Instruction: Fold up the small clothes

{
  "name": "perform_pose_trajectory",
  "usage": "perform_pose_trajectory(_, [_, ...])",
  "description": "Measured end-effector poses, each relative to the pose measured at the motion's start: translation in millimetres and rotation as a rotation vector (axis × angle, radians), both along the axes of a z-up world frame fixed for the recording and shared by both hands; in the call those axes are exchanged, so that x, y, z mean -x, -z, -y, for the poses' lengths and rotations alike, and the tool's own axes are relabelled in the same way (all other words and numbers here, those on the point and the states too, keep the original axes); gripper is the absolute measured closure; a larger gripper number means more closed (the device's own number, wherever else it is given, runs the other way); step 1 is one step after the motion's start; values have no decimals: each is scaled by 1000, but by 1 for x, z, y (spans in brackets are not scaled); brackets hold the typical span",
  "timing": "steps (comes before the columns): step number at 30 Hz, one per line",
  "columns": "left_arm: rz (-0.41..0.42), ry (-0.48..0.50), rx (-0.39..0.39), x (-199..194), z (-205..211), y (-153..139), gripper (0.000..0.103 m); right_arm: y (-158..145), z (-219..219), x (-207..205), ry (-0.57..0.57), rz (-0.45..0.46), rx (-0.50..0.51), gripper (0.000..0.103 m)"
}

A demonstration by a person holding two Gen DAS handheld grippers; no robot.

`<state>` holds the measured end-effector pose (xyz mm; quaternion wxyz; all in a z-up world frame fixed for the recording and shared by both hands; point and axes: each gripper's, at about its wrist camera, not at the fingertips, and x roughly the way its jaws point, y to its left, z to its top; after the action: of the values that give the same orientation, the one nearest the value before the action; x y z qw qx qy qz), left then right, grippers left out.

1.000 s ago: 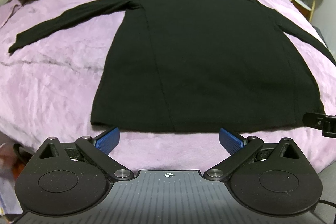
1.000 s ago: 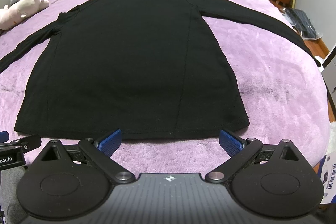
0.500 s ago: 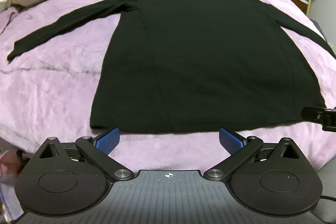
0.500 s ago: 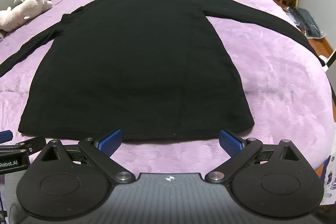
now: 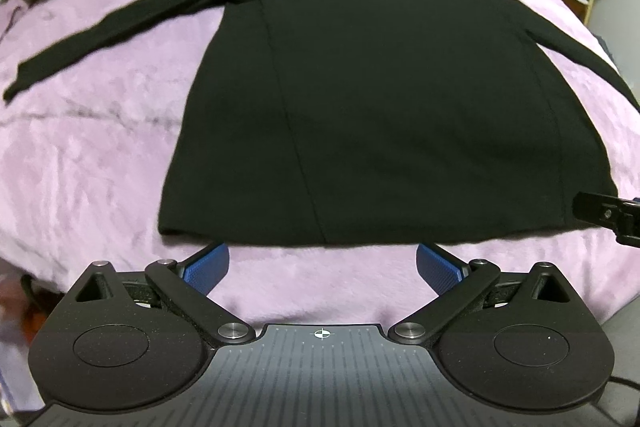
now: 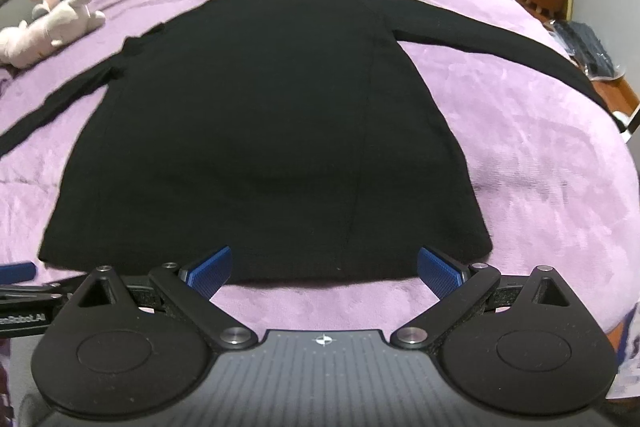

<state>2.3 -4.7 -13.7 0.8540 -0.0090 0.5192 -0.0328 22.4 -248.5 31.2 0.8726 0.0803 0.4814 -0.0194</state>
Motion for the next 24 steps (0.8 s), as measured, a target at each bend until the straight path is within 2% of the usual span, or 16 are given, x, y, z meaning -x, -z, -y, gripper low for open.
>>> perform_pose_trajectory(3, [-19,-8,-7,-3,-1,4,7,3,8,2,9,30,-72,4])
perform_pose_trajectory(7, [-23,0,-8,-9,0,8,8,14,31,-4,6,29,-228,4])
perform_pose_trajectory(11, [4,-6,27,-19,-4,6,8,14,85,-7,108,225,-369,4])
perform_pose_trajectory(12, [10,-8,25,-23,-4,6,8,15,102,-12,136,240,-407,4])
perform_pose_trajectory(15, [38,-17,0,-40,-2,4,7,24,160,-31,268,275,-501,4])
perform_pose_trajectory(19, [87,-27,-22,-68,6,1,7,39,248,-60,512,299,-599,4])
perform_pose_trajectory(21, [100,-45,-25,-80,12,1,7,50,288,-73,629,345,-623,5])
perform_pose_trajectory(23, [98,-49,-20,-95,18,4,7,62,318,-84,728,369,-626,9])
perform_pose_trajectory(24, [94,-48,-17,-101,21,6,8,70,331,-89,775,368,-636,15])
